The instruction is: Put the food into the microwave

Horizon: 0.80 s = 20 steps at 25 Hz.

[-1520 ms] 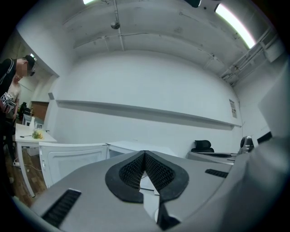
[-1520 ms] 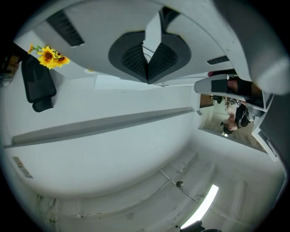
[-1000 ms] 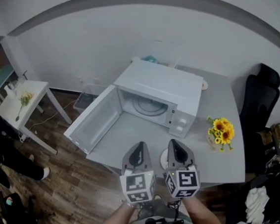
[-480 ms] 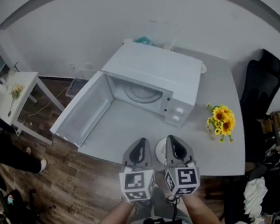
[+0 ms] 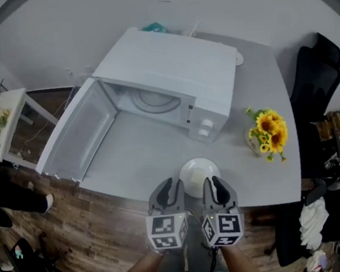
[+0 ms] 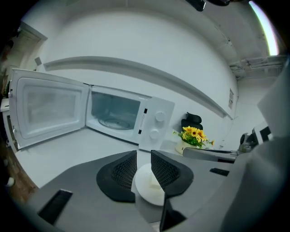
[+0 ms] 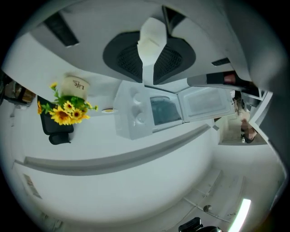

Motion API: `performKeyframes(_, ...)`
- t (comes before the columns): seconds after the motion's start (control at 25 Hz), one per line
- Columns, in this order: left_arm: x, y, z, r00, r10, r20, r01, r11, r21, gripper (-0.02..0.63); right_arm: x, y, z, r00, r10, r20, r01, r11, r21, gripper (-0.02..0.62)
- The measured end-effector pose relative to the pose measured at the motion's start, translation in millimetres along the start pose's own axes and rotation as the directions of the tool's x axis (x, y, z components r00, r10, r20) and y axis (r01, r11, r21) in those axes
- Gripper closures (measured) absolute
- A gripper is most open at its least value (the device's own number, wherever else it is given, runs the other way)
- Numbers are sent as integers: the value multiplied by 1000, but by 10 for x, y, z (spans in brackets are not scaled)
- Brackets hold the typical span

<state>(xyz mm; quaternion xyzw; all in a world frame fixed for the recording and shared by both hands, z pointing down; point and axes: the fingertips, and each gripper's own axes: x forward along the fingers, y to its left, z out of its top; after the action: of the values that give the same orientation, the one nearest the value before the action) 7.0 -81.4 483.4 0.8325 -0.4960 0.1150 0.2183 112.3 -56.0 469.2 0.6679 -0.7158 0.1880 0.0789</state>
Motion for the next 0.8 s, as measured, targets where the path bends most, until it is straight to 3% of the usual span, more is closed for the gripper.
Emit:
performKeyframes(0.32, 312, 103, -539, 993, 28, -113, -30, 1000, -10, 514, 16, -525, -615, 978, -158, -138, 164, 986, 29, 497)
performKeyframes(0.8, 658, 100, -844, 977, 32, -212, -36, 999, -15, 514, 242, -817, -937, 938, -223, -265, 248, 967, 63, 497)
